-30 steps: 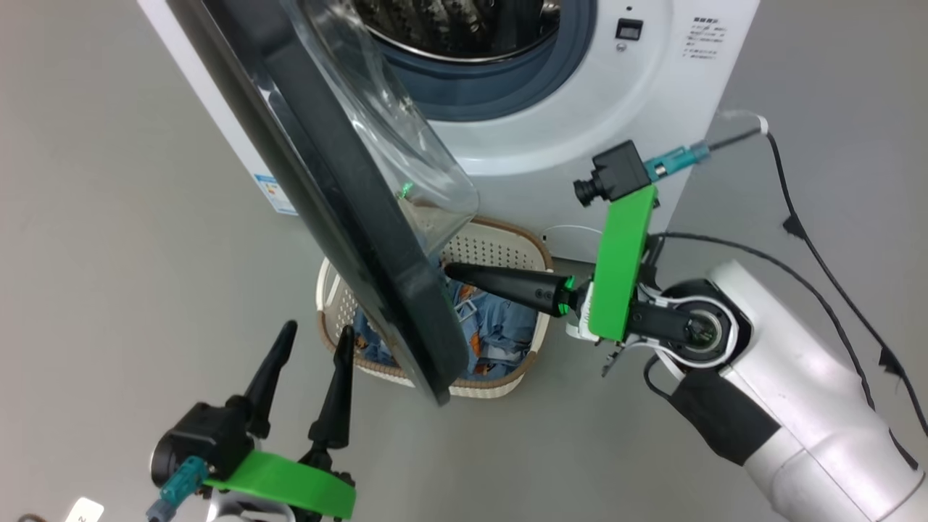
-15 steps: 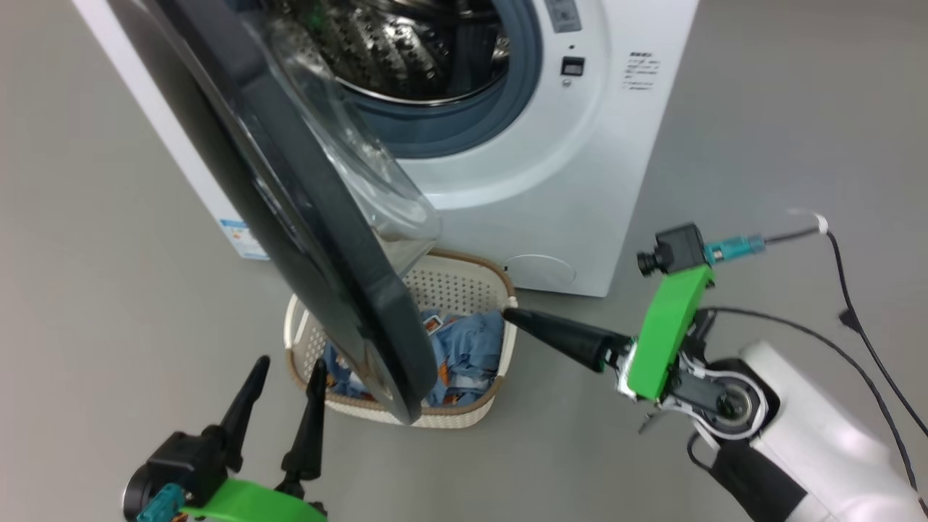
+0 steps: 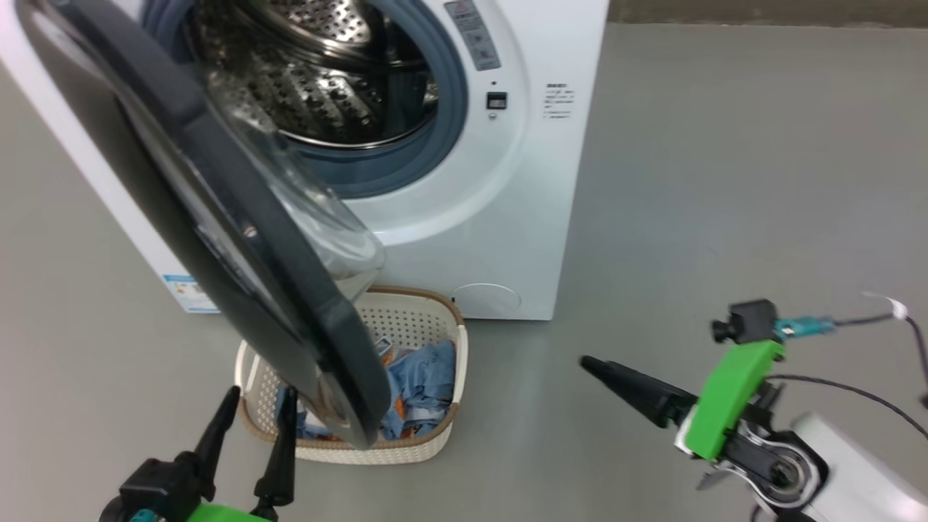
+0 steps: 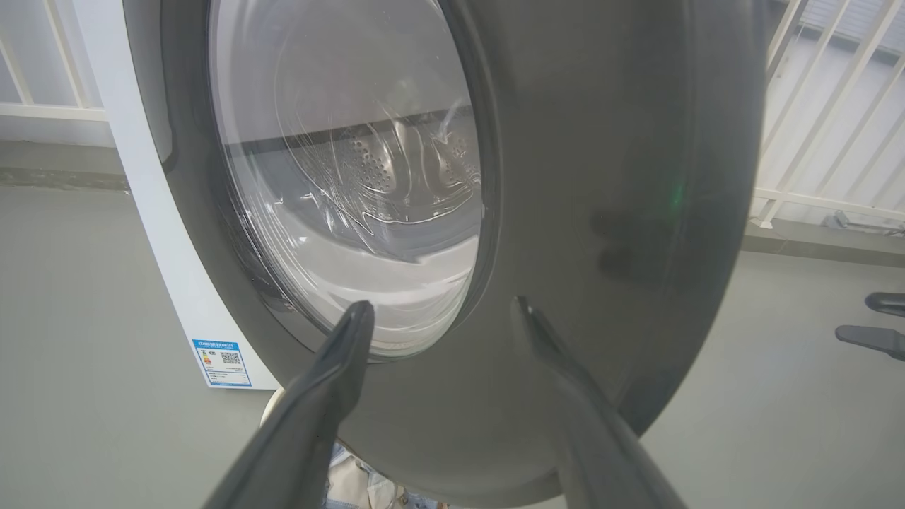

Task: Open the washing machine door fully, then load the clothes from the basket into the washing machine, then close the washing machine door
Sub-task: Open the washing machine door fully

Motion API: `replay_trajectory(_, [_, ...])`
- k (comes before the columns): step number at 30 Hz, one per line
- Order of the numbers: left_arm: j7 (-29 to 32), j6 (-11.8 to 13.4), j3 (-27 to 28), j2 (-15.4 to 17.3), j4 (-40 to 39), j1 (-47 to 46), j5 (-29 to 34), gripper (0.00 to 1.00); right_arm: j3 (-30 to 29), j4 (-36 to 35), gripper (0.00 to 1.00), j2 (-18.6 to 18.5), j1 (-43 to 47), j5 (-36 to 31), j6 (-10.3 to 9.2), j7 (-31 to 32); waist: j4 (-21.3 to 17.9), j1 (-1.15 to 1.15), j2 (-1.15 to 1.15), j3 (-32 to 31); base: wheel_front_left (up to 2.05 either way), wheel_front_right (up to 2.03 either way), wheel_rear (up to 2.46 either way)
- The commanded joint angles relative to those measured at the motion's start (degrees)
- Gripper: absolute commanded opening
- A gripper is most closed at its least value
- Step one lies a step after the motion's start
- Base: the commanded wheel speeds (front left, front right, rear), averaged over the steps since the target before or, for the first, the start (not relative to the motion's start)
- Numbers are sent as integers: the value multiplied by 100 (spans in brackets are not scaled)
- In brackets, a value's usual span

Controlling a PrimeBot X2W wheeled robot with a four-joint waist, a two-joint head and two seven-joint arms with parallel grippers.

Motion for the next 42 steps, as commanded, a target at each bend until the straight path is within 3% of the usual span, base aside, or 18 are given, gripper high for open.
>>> replay_trajectory(1, [-37,-9,250,127,-145,-53,-14,100,36,-88,100,-143,136,-77,18,-160,-119,0,0,-71,0,0,0])
replay_trajectory(13, [-37,-9,495,103,-142,138,9,100,323,383,100,-751,655,-573,18,-1546,-378,0,0,-133,0,0,0])
replay_trajectory(20, [-37,-9,569,71,-155,183,37,100,764,774,100,-856,680,-1211,18,-2763,-428,0,0,-133,0,0,0])
replay_trajectory(26, [-37,-9,603,47,-168,181,68,100,730,934,100,-793,669,-1435,18,-3093,-431,0,0,-121,0,0,0])
replay_trajectory(30, [-37,-9,643,27,-201,171,101,100,-50,854,100,-659,747,-2105,18,-3111,-432,0,0,-96,0,0,0])
replay_trajectory(37, [-37,-9,670,0,-255,142,152,100,-1668,300,100,-235,1334,-3955,18,-3113,-392,0,0,-61,0,0,0])
replay_trajectory(42, [-37,-9,669,-17,-282,113,179,100,-2398,-187,100,67,1790,-4968,18,-3113,-358,0,0,-47,0,0,0])
